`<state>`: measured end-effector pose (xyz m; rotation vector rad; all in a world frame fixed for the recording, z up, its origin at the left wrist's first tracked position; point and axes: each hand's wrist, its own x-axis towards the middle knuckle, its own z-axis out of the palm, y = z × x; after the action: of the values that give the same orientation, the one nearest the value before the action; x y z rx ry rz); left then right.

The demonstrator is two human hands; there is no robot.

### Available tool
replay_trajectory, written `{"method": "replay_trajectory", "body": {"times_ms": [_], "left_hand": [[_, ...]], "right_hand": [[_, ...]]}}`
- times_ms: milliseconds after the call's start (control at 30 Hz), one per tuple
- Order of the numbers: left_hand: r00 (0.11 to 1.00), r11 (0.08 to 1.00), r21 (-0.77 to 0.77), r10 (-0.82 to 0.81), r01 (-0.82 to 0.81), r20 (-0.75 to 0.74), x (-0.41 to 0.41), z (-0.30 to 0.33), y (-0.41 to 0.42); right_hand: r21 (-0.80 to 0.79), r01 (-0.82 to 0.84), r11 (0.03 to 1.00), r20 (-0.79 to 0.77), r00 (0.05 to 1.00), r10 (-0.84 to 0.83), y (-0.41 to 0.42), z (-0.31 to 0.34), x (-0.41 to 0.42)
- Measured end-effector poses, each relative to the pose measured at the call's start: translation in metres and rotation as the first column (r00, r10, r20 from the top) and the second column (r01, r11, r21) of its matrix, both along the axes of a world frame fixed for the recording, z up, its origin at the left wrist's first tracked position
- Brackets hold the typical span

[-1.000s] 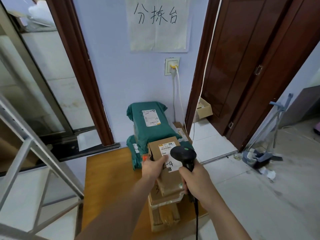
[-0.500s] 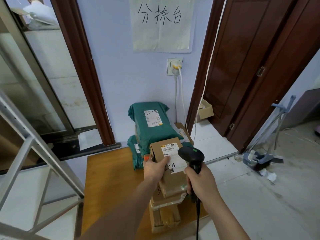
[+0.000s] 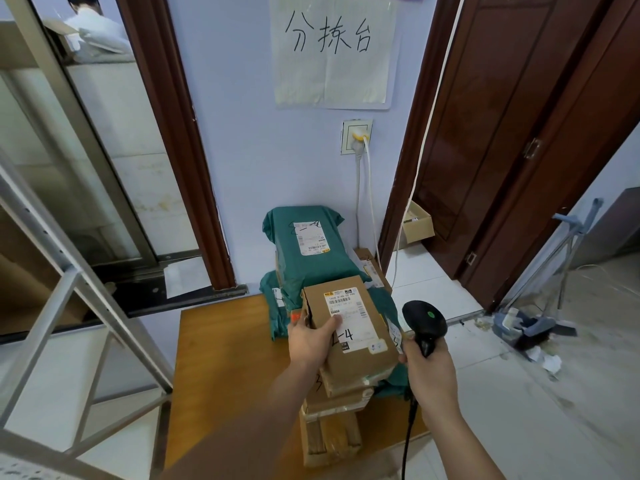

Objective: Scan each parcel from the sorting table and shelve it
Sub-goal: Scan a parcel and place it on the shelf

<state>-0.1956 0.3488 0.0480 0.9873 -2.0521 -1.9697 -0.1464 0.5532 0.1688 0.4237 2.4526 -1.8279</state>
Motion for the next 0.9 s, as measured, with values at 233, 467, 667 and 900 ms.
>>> {"method": "replay_trajectory", "body": {"times_ms": [233, 467, 667, 900], "left_hand": [[0.997, 0.998, 0.055, -0.014, 0.018, -0.075, 0.005, -0.003, 0.005], [0.977, 0.952, 0.289, -0.036, 0.097, -0.208, 0.040, 0.072, 0.009], [0.968, 0.922, 0.373, -0.007, 0.103, -0.250, 0.078, 0.108, -0.009], [0.944, 0.944, 0.329, 0.089, 0.021, -0.317, 0.132, 0.129, -0.059]], "right_hand": [[-0.048, -0.033, 0.998, 0.066, 0.997, 0.036, -0.003, 0.000, 0.007], [-0.041, -0.086, 0.995, 0.000, 0.996, 0.086, 0.003, 0.019, 0.025], [-0.015, -0.178, 0.984, -0.064, 0.982, 0.176, 0.000, 0.040, 0.054], [-0.040, -0.257, 0.965, -0.076, 0.964, 0.254, -0.025, 0.056, 0.105]]}}
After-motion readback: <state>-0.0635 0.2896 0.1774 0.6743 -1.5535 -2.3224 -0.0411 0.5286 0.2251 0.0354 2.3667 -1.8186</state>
